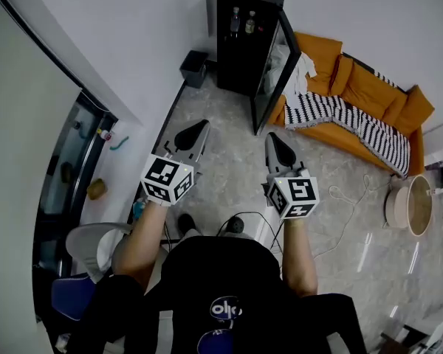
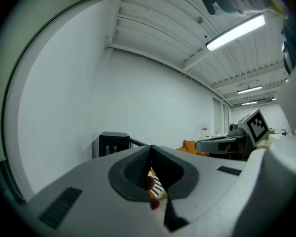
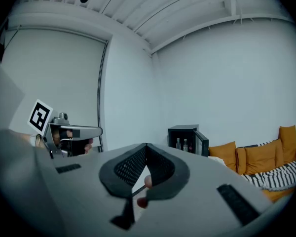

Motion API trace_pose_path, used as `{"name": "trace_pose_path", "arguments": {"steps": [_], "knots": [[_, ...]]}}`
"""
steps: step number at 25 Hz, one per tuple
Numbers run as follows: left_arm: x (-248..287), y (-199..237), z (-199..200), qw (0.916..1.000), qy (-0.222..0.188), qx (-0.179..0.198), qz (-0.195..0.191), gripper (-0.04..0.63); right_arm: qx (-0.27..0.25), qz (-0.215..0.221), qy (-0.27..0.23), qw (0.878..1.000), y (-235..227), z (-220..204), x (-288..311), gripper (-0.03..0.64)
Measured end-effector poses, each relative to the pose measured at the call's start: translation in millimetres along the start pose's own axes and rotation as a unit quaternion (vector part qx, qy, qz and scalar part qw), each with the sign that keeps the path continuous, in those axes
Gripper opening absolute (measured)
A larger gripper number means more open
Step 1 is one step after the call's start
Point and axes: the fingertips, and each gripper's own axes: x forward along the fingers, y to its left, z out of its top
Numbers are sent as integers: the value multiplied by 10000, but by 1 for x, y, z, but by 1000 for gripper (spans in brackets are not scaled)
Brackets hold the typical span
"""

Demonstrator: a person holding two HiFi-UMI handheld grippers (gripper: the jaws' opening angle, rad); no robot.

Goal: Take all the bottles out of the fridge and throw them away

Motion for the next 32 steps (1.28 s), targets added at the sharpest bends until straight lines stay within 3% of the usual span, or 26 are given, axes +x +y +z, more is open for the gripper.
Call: {"name": "trace_pose_path", "arguments": {"steps": [9,18,25,32], "knots": [[37,-26,-11,9997,95,-61,237,6,86,223,102,9997,-49,-6,-3,6],[50,-24,-21,9988,168,-127,445,6,114,387,239,9989,-67,-15,10,7],[78,16,-27,9990,148,-171,398,6,74,359,289,9989,-73,-17,54,6],[120,90,-20,9995,37,-228,236,6,39,272,352,9990,-71,-2,133,7]]}}
